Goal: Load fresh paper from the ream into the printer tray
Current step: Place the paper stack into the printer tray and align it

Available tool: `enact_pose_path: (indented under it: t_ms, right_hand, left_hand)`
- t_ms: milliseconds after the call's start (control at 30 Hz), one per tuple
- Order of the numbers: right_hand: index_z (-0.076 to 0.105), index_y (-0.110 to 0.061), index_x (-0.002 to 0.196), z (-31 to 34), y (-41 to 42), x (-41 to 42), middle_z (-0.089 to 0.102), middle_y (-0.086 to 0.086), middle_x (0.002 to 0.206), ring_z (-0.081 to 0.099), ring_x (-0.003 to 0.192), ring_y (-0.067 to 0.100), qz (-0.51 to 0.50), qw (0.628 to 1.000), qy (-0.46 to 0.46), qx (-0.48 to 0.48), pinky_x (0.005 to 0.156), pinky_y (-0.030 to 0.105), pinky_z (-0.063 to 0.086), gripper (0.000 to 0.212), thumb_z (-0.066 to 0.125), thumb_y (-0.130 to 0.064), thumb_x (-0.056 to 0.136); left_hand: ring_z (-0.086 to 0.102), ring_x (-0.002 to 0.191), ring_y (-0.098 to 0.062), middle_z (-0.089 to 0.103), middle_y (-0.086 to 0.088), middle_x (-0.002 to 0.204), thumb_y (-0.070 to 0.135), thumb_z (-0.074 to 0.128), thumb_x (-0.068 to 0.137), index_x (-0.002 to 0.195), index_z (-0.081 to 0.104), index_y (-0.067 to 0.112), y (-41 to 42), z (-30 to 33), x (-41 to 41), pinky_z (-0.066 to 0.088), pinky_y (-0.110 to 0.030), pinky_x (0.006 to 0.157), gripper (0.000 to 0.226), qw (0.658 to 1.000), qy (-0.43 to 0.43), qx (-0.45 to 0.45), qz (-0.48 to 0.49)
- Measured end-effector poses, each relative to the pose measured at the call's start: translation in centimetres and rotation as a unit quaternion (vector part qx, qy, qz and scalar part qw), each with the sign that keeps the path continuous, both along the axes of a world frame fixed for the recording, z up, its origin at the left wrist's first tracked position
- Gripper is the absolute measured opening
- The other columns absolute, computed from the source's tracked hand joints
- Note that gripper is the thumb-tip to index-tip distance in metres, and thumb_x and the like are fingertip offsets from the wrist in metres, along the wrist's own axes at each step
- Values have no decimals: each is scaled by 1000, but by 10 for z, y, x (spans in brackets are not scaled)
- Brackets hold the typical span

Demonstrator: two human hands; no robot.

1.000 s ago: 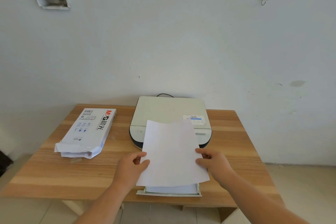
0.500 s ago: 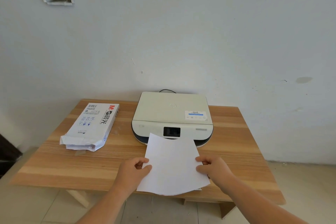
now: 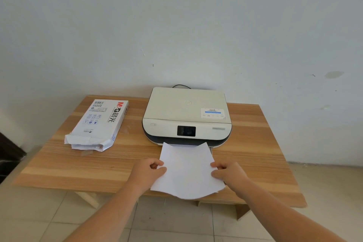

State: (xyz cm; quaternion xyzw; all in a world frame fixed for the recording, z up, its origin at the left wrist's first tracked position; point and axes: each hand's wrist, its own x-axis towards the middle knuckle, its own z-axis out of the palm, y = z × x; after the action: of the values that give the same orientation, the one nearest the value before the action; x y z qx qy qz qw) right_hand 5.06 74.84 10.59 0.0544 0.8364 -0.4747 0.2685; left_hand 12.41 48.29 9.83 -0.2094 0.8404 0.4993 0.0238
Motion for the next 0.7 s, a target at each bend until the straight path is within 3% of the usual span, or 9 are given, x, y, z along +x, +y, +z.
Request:
enact_pose_path:
  t_ms: [333,500,600,700]
  right_hand:
    - [65,-17,118,-20,-2,1,63,8,109,59,87,17,-5,1000,-8,13,59,19,47,34,65,-9,85]
    - [66,-15,119,-31,1,3,64,16,110,60,85,20,-15,1000,-10,11,68,25,51,37,67,-8,82]
    - [66,-16,119,-37,4,3,61,7,95,59,82,20,-14,1000,-10,19,73,29,53,36,68,-9,83]
    - [66,-17,119,-41,7,2,54,3,88,55,76,18,-17,1000,-10,19,66,25,48,36,67,-9,84]
  left_hand:
    - [54,72,-7,57,5,78,23,75,77,90,70,25,-5,-13,-4,40,-15,63,14,1000,-13,-8,-13]
    - [54,73,-8,58,3,79,22,75,77,92,71,23,-5,-20,-6,41,-16,64,16,999,-21,-14,-22]
    - [52,71,-8,56,3,77,22,75,77,93,72,22,-3,-23,-7,40,-16,63,16,999,-20,-15,-25]
    - [53,72,-8,56,4,77,23,74,78,95,71,23,-1,-26,-9,40,-16,63,17,999,-23,-19,-30]
